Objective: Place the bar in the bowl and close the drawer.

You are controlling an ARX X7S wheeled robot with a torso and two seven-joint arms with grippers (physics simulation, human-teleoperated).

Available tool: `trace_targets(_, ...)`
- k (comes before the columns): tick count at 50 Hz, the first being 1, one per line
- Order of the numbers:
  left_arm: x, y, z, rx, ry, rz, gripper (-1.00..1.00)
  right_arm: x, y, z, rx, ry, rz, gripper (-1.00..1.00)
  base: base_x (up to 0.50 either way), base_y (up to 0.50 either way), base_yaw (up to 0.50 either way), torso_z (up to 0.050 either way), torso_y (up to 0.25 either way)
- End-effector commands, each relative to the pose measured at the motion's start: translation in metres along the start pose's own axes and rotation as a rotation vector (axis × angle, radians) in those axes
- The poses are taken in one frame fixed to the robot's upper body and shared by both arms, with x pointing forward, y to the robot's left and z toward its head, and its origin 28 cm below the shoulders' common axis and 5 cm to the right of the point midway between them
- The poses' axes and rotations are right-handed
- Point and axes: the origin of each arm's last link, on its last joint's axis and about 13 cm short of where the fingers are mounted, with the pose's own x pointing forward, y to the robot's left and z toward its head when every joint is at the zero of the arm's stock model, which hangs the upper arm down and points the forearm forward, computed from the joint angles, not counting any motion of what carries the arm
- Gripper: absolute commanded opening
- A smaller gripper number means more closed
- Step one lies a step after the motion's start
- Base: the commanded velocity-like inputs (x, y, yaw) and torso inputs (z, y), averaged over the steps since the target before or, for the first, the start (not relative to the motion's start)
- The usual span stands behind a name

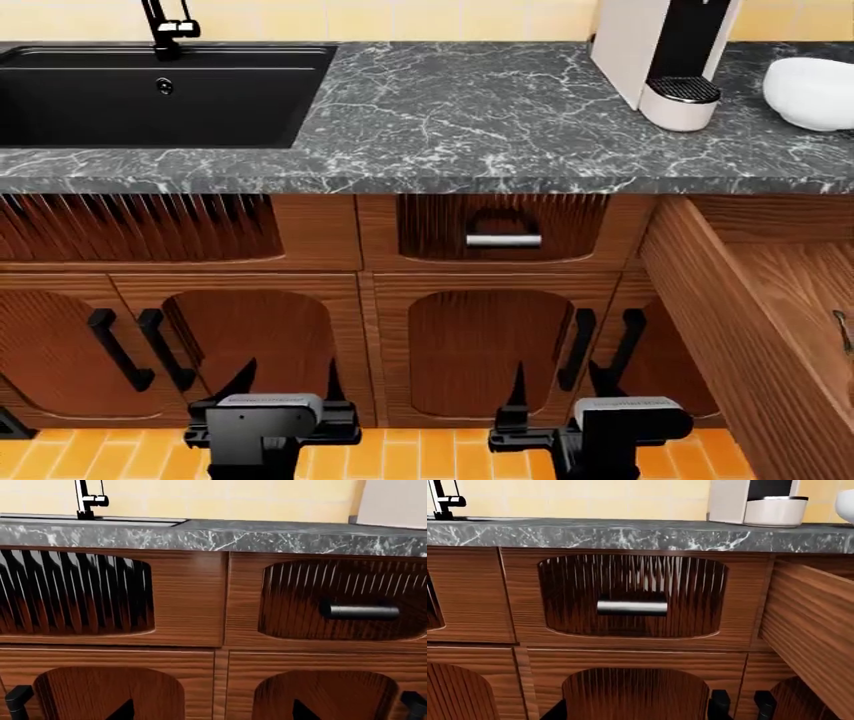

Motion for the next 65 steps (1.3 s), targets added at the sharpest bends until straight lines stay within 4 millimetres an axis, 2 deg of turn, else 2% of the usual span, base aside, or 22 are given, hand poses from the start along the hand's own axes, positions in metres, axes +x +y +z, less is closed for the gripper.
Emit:
trace_targets(1,0.001,0.001,0.002,-0.016,0.019,0.0,1.0,0.001,0.0,0.0,-0.011,0.012,-0.014,1.0,0.0,0.0,0.0,0.05,0.0)
trace_targets(4,0.001,0.002,0.007,-0.027,0.013,0.009,1.0,0.001,-0.001,0.006,0.007,0.023,-0.029,1.0,0.0,0.0,0.0,0.05,0.0)
trace_targets(7,0.002,0.004,0.019,-0.034,-0.009,0.015,1.0,-0.002,-0.001,0.021,-0.025,-0.022,-0.033,1.0,0.0,0.0,0.0,0.05,0.0)
trace_targets(12,0.004,0.007,0.044,0.05,-0.021,-0.055,1.0,-0.006,-0.007,0.058,-0.06,-0.07,-0.017,1.0,0.0,0.0,0.0,0.05,0.0)
trace_targets(17,0.006,0.009,0.091,0.086,-0.048,-0.12,1.0,-0.009,-0.015,0.104,-0.156,-0.103,0.01,1.0,0.0,0.0,0.0,0.05,0.0)
trace_targets(25,0.014,0.011,0.168,0.089,-0.06,-0.23,1.0,-0.009,-0.031,0.175,-0.196,-0.166,0.014,1.0,0.0,0.0,0.0,0.05,0.0)
trace_targets(29,0.016,0.012,0.2,0.123,-0.092,-0.254,1.0,-0.008,-0.038,0.202,-0.205,-0.191,0.018,1.0,0.0,0.0,0.0,0.05,0.0)
trace_targets(34,0.015,0.012,0.229,0.161,-0.128,-0.275,1.0,-0.01,-0.045,0.228,-0.222,-0.215,0.012,1.0,0.0,0.0,0.0,0.05,0.0)
trace_targets(40,0.014,0.013,0.247,0.17,-0.16,-0.274,1.0,-0.01,-0.051,0.242,-0.214,-0.218,0.0,1.0,0.0,-0.16,0.0,0.05,0.0)
trace_targets(65,0.013,0.01,0.259,0.165,-0.194,-0.282,1.0,-0.013,-0.056,0.248,-0.21,-0.232,-0.017,1.0,0.0,-0.5,0.0,0.05,0.0)
